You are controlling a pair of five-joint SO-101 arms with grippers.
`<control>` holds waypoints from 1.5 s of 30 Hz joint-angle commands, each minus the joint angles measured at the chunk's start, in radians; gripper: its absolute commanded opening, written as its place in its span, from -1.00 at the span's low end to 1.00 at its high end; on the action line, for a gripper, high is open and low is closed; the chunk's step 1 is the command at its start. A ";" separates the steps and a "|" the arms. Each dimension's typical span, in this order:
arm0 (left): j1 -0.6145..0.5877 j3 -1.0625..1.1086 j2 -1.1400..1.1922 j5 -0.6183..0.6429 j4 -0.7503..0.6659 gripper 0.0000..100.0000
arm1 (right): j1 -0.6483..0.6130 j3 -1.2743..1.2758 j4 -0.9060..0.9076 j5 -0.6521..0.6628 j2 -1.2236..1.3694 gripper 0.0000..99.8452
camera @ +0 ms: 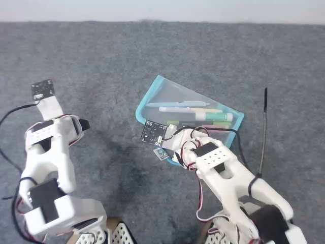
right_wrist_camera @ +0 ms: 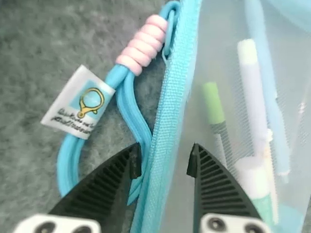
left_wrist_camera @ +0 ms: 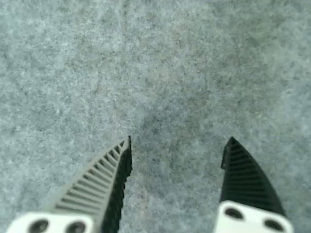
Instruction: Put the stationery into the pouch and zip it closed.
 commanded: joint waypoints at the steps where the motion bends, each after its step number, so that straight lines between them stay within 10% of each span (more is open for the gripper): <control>1: 0.006 -0.047 -0.005 0.006 -0.009 -0.43 | 0.033 -0.012 -0.041 0.014 0.005 -0.70; 22: 0.006 -0.047 -0.005 0.006 -0.008 -0.43 | 0.145 -0.014 -0.101 -0.023 -0.008 -0.99; 45: 0.003 -0.047 -0.005 0.006 -0.008 -0.43 | 0.079 -0.226 0.407 -0.150 -0.196 -0.90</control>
